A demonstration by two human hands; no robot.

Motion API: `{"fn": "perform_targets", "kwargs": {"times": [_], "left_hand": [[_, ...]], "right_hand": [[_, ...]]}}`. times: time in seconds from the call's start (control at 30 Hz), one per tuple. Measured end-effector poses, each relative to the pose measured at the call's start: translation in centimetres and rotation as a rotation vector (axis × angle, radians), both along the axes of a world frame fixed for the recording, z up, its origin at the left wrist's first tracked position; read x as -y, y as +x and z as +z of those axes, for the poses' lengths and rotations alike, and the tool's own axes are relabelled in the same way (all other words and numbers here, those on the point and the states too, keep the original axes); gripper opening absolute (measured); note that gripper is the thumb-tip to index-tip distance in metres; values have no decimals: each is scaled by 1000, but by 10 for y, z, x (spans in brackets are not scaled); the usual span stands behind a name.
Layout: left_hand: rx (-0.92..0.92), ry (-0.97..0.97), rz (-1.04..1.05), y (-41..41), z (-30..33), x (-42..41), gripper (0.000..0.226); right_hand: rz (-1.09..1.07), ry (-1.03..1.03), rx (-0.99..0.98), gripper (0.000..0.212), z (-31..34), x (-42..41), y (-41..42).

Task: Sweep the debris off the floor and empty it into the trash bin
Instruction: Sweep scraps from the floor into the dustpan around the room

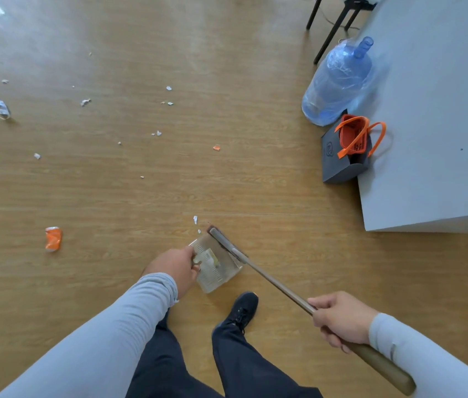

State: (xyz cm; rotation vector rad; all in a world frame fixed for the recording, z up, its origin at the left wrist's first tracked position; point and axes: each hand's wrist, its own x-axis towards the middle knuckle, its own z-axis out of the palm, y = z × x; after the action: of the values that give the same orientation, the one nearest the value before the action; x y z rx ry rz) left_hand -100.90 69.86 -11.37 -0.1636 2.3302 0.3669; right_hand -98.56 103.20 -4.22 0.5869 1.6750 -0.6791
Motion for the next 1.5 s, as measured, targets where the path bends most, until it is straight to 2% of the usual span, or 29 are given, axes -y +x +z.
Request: {"fn": "perform_targets", "kwargs": {"times": [0.27,0.4,0.6,0.8,0.93,1.0,1.1,1.2,1.33,1.5], "left_hand": [[-3,38,-14,44,26,73,28],[-37,44,23,43,38,126,34],[-51,5,32,27,38,191,30],[-38,-52,-1,7,9,218,31],[-45,-61,-23,-11,-7,227,31],[-50,-90,-45,-17,-8,231,30],[-55,-83,-49,-18,-8,232,32],[-42,-77,-44,-18,-5,232,31],[-46,-68,-39,-20,-5,235,32],[-40,-75,-54,-22,-9,236,33]], "right_hand": [[-143,46,-97,61,8,50,22],[-225,87,-130,60,-14,99,21],[-271,98,-181,55,-35,170,23],[-204,170,-209,42,-69,217,12],[-70,198,-176,29,-101,250,10],[2,182,-134,32,-105,264,17],[54,102,-62,50,-87,263,26],[-71,40,-47,62,-60,232,22],[-94,70,-118,62,-46,223,24],[-29,155,-191,59,-77,252,14]]}}
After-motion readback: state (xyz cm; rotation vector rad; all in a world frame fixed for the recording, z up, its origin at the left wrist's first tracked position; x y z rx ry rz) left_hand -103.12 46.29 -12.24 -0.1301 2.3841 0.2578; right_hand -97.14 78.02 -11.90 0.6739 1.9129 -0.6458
